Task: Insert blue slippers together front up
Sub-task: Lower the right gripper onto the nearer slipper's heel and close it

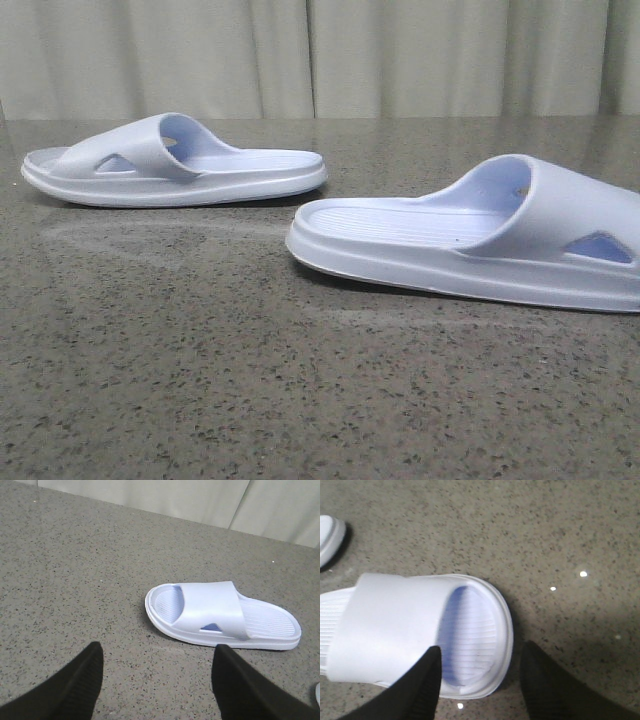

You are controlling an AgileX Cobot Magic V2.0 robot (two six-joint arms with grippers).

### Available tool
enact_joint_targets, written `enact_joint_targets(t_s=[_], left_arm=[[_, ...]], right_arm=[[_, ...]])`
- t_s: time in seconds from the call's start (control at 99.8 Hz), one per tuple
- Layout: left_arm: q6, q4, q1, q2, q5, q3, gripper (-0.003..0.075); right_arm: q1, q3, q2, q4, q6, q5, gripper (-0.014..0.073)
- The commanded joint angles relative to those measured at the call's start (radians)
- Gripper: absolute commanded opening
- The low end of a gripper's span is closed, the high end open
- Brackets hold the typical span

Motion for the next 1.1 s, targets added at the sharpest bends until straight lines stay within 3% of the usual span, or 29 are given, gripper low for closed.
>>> enact_joint_targets(t_s=[0.0,0.11,0.271,0.501,0.611,0.782,0.932,1.092], left_arm=[[0.002,-0.028,0.0,0.009,-0.052,-0.037,0.0421],[0.005,-0.028,0.0,0.009,-0.043,-0.037,0.0414],[0.007,-0.028,0.0,0.01,-0.035,-0.037,0.0414],[0.007,-0.028,0.0,0.01,-0.035,-0.037,0.0414],[0.007,-0.028,0.0,0.024,-0.027,-0.037,0.0414],[0.008,-0.03,0.0,0.076,-0.024,-0.037,0.0414],[0.045,-0.093,0.0,0.157,-0.033,-0.037,0.0414],[0.23,-0.334,0.0,0.296,-0.029,-0.052,0.0414]], right_arm=[[-0.025,-0.034,0.062,0.019,-0.033,-0.038,0.0308],[-0.035,-0.034,0.112,0.07,-0.083,-0.036,0.0308],[-0.06,-0.036,0.182,0.26,-0.26,0.01,0.0307],[-0.129,-0.037,0.283,0.425,-0.453,0.095,0.0299],[-0.158,-0.037,0.321,0.499,-0.537,0.148,0.019],[-0.176,-0.055,0.344,0.508,-0.566,0.184,-0.0109],[-0.177,-0.081,0.344,0.508,-0.568,0.182,-0.0107],[-0.177,-0.103,0.344,0.508,-0.568,0.182,-0.0107]])
